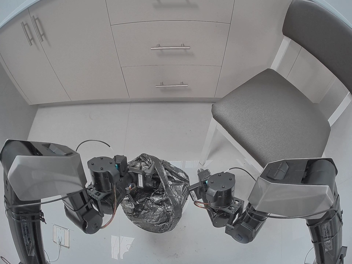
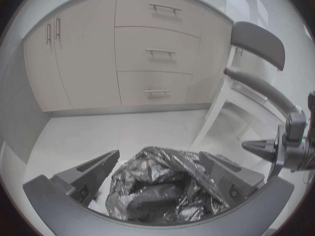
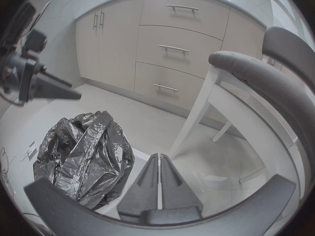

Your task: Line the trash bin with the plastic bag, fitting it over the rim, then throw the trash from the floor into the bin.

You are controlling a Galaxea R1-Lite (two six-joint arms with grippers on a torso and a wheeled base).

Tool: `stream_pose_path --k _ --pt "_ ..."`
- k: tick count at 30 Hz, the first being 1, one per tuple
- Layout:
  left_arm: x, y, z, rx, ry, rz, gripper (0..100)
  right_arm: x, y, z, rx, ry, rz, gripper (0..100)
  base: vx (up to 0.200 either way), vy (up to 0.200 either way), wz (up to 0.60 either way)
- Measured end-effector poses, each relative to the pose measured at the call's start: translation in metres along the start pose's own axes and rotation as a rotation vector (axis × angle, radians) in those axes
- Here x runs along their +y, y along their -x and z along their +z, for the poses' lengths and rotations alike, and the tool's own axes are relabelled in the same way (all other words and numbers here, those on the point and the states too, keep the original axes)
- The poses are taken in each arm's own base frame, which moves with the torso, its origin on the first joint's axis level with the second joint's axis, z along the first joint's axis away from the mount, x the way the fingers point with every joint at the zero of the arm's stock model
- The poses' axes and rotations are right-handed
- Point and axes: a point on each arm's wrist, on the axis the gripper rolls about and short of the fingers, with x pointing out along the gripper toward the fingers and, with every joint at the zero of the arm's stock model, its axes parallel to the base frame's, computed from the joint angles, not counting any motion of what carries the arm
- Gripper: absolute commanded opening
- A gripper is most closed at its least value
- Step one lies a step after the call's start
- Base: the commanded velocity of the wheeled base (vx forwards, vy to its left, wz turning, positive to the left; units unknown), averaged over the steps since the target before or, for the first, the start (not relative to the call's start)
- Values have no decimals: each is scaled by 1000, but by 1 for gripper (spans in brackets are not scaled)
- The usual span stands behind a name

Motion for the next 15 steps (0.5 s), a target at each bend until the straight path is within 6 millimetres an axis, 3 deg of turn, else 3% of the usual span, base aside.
stream_pose_path --k 3,4,15 --pt "13 -3 11 -37 13 17 100 3 2 2 -5 35 6 0 0 0 0" --pt "15 -4 14 -45 16 20 100 5 4 3 -8 45 12 100 0 0 0" --pt "24 -6 24 -83 26 42 100 30 26 10 -37 81 99 100 0 0 0"
